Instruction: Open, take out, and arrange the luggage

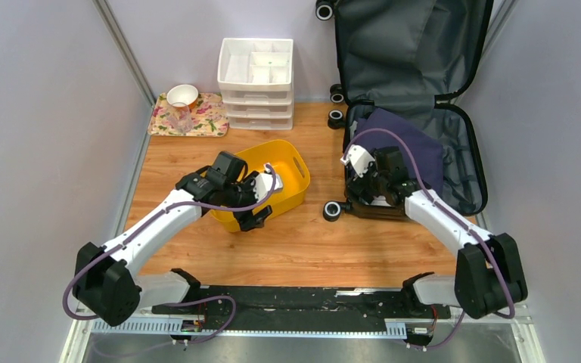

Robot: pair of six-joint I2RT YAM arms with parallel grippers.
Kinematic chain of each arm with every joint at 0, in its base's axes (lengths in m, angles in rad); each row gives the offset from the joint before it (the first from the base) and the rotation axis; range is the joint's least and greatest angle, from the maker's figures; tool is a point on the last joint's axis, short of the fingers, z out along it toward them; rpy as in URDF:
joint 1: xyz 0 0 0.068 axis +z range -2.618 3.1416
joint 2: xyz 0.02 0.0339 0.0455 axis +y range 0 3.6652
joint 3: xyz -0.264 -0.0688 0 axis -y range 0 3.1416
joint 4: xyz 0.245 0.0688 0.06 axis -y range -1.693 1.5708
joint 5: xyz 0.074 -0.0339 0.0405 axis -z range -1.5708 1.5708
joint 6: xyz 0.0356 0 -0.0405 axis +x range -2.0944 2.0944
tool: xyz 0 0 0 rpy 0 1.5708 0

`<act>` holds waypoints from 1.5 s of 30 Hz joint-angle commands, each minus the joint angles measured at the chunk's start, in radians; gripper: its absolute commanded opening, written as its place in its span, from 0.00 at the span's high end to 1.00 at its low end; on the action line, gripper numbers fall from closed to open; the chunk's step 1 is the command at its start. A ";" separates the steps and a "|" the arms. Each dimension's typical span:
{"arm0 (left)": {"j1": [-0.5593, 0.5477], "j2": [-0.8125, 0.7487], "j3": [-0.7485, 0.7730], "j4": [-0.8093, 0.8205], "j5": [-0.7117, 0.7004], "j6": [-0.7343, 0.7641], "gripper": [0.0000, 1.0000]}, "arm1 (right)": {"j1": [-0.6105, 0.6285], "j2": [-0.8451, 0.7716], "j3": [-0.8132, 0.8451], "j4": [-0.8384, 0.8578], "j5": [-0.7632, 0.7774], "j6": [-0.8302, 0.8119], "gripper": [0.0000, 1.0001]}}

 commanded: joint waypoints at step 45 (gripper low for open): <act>-0.220 0.841 0.573 1.116 -0.213 -2.013 0.11 | -0.451 -0.111 0.337 -0.305 -0.523 0.275 1.00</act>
